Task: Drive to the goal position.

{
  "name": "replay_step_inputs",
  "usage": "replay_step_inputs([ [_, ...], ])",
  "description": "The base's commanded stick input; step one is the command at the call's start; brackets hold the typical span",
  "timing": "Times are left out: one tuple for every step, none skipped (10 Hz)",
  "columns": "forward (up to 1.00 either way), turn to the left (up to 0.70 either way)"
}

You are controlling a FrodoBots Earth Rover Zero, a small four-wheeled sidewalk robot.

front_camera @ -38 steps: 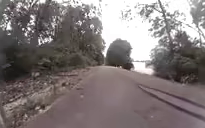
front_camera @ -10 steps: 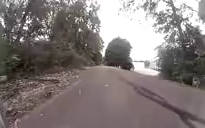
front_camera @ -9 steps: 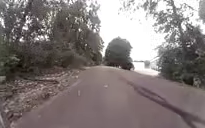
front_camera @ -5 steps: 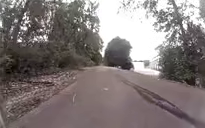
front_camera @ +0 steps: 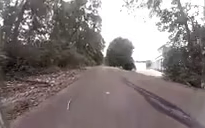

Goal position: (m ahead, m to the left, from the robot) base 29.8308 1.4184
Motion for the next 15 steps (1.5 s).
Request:
replay_step_inputs([
  [0.7,0.0],
  [0.7,0.0],
  [0.7,0.0],
  [0.7,0.0],
  [0.7,0.0],
  [0.7,0.0],
  [0.7,0.0],
  [0.7,0.0],
  [0.7,0.0],
  [0.7,0.0],
  [0.7,0.0],
  [0.7,0.0],
  [0.7,0.0],
  [0.7,0.0],
  [0.7,0.0],
])
